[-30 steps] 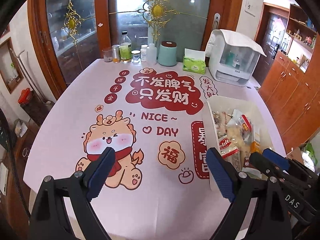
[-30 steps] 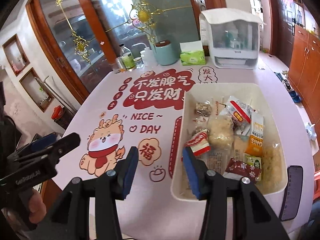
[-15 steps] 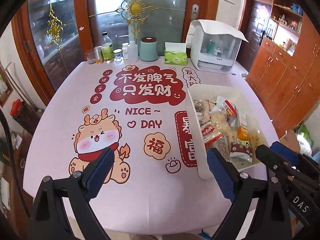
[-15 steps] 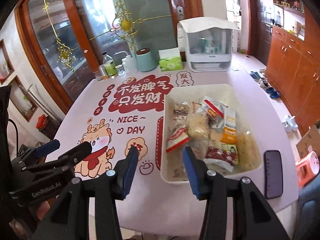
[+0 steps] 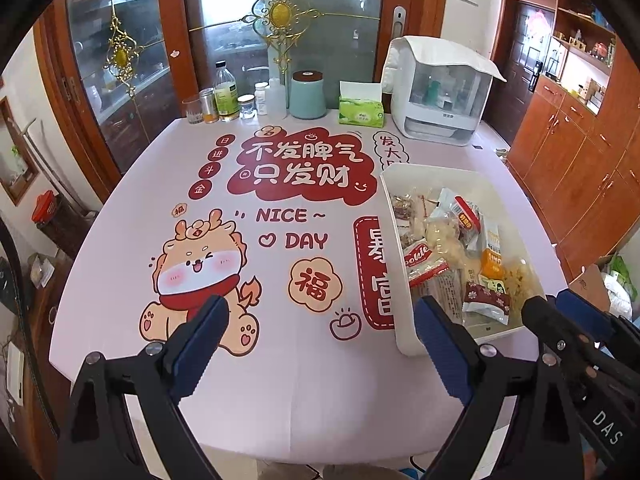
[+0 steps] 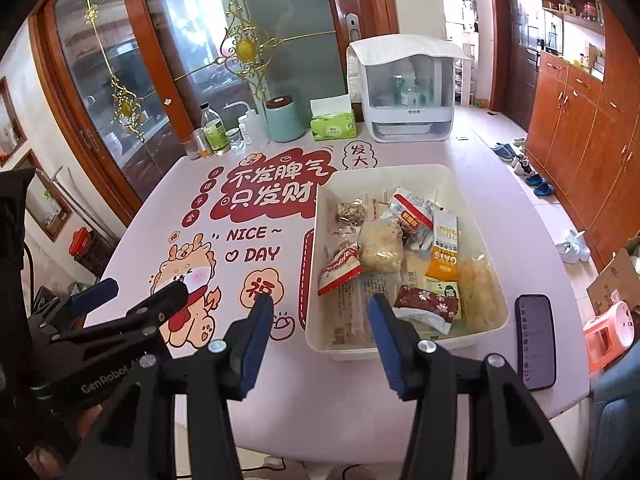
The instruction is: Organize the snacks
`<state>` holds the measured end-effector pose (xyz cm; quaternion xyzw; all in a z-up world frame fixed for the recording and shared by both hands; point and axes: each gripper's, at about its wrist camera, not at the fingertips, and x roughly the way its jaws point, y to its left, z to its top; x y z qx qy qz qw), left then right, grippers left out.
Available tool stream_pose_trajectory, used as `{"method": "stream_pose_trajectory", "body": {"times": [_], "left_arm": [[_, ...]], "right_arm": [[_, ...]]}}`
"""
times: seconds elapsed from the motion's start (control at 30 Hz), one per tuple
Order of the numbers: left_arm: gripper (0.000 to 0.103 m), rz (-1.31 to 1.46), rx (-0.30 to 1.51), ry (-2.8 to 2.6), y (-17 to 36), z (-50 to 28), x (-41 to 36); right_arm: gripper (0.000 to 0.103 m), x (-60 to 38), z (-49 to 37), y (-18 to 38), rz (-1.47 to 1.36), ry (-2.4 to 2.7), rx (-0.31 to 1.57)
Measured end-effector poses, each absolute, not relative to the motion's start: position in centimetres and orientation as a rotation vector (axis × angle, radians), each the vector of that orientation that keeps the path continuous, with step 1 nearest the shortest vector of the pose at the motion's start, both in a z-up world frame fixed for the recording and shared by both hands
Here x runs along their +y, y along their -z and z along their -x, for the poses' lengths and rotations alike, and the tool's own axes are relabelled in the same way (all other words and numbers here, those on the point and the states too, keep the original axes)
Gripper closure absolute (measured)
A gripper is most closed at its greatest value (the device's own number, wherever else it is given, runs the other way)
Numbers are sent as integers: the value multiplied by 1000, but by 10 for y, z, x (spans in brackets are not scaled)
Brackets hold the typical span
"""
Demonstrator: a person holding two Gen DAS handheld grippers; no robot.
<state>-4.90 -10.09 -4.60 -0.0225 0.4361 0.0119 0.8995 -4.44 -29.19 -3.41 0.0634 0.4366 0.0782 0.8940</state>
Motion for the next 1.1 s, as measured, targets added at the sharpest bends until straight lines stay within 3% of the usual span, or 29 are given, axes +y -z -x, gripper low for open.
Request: {"method": "stream_pose_trajectory", "body": {"times": [1.1], "left_arm": [[10, 10, 884, -35, 44, 46, -114]], "right_arm": [[52, -291, 35, 41, -115, -190, 931]]}}
